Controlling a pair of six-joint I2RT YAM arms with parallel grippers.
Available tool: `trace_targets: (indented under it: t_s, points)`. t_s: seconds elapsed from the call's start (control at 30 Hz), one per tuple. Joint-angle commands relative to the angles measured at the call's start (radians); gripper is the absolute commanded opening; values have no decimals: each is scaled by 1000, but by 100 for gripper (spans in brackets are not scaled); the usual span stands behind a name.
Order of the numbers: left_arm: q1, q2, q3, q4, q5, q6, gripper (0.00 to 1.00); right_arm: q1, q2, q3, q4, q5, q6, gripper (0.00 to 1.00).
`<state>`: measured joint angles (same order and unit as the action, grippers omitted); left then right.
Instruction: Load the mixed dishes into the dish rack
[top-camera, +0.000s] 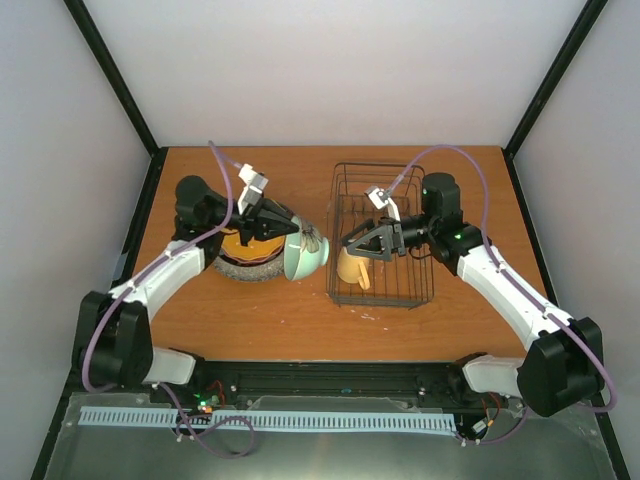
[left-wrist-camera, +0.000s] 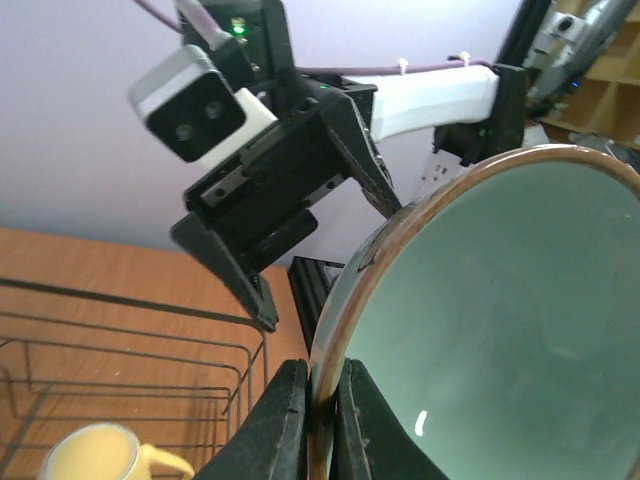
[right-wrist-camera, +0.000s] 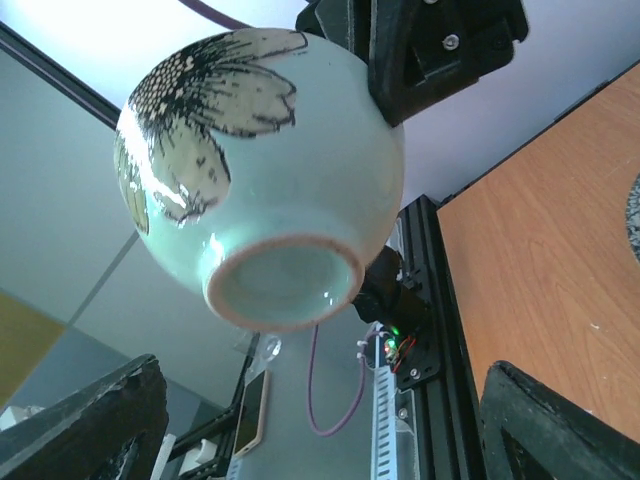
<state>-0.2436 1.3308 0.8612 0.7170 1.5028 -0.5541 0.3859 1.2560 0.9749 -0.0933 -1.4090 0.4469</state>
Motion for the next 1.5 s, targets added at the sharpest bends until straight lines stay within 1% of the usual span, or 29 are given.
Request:
trace_targets:
  t_s: [0.0, 0.23, 0.27, 0.4, 0.47, 0.7, 0.9, 1.0, 1.1, 1.27, 1.33, 1.4, 1.47]
  points:
    - [-57, 83, 83, 411, 43, -248, 1, -1, -3, 2, 66, -50, 52, 84]
    - [-111, 262, 159, 825, 14, -525, 1, 3, 5, 21, 45, -68, 58, 83]
    - [-113, 286, 171, 879, -9, -566, 1, 6, 6, 23, 41, -72, 59, 83]
    - [-116, 379, 236, 1046, -48, -690, 1, 11, 3, 33, 27, -79, 49, 83]
    - [-119, 423, 267, 1102, -61, -741, 1, 11, 0, 41, 25, -78, 48, 82]
    - [-155, 476, 323, 1104, -69, -734, 1, 10, 8, 48, 47, -60, 58, 79]
    - [-174, 493, 328, 1105, -82, -726, 1, 10, 8, 22, 159, -38, 147, 76]
    - [-179, 493, 325, 1106, -91, -720, 1, 12, 11, -8, 266, -22, 227, 76]
    - [-180, 487, 338, 1106, -79, -719, 0, 12, 31, -16, 211, -9, 180, 76]
    - [-178, 457, 369, 1103, -44, -734, 1, 12, 33, -57, 172, -1, 134, 75]
    - [-173, 427, 362, 1039, -38, -689, 1, 9, 25, -52, 126, 10, 104, 75]
    - [-170, 384, 336, 930, -36, -595, 1, 10, 12, -51, 116, 26, 99, 75]
    - [-171, 345, 318, 819, -33, -498, 1, 8, 6, -36, 50, 47, 44, 77]
